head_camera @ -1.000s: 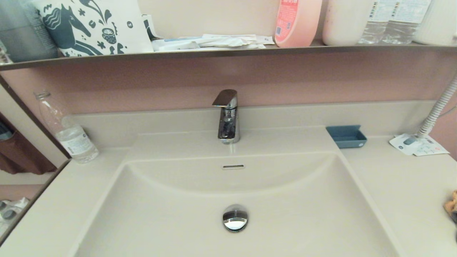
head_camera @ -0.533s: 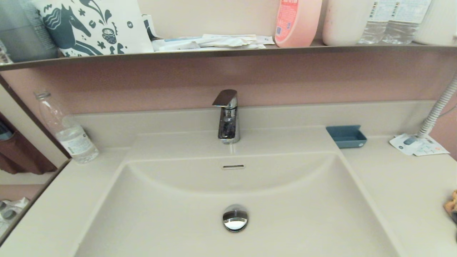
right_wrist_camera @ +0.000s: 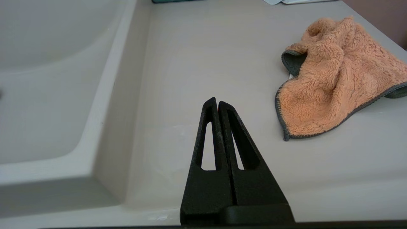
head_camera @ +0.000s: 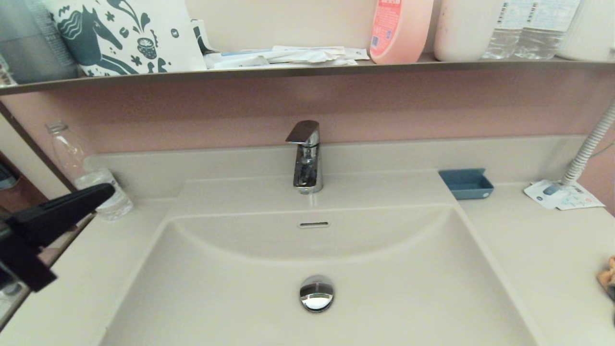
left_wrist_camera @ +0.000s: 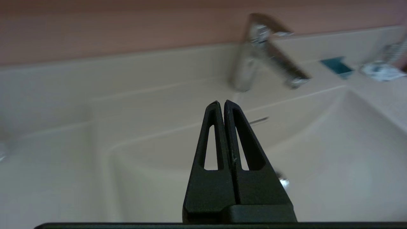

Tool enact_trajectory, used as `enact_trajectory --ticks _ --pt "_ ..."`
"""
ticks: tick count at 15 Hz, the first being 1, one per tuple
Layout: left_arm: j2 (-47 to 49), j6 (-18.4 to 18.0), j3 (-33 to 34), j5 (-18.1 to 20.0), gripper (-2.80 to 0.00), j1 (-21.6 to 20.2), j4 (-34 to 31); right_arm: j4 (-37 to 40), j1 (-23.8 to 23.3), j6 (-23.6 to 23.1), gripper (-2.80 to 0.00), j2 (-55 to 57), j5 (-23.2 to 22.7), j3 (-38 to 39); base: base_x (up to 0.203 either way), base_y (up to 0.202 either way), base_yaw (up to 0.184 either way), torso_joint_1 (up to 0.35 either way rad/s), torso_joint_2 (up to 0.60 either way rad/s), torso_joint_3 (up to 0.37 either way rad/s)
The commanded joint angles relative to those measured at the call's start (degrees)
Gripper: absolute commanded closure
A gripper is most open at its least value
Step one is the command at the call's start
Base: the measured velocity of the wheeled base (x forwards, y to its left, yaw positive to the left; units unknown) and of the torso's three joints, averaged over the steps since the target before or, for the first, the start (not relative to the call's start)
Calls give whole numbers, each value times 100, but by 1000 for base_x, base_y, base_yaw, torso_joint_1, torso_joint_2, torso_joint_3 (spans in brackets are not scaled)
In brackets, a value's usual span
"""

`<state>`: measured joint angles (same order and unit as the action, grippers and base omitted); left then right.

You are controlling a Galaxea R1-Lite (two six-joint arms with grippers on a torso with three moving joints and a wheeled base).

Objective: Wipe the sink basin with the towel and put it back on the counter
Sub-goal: Turn on the faucet

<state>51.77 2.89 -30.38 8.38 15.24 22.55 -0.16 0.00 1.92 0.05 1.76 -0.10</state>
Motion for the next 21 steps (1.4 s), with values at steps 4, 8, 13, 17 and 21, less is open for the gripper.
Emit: enact_trajectory --ticks 4,8,13,17,21 --pt "2387 -29 -718 -1321 0 1845 1143 -2 0 2 0 4 0 1 0 0 0 0 0 0" --pt "3573 -139 -1532 -1679 0 2516 1743 -2 0 2 0 4 0 1 0 0 0 0 0 0" --pt "4298 -296 -2040 -1848 0 2553 1788 -2 0 2 0 4 0 1 0 0 0 0 0 0" --pt "4516 -297 -2232 -1831 0 2423 1795 -2 0 2 0 4 0 1 0 0 0 0 0 0" --pt "4620 -352 -2880 -1838 0 2432 1766 -2 0 2 0 4 0 1 0 0 0 0 0 0"
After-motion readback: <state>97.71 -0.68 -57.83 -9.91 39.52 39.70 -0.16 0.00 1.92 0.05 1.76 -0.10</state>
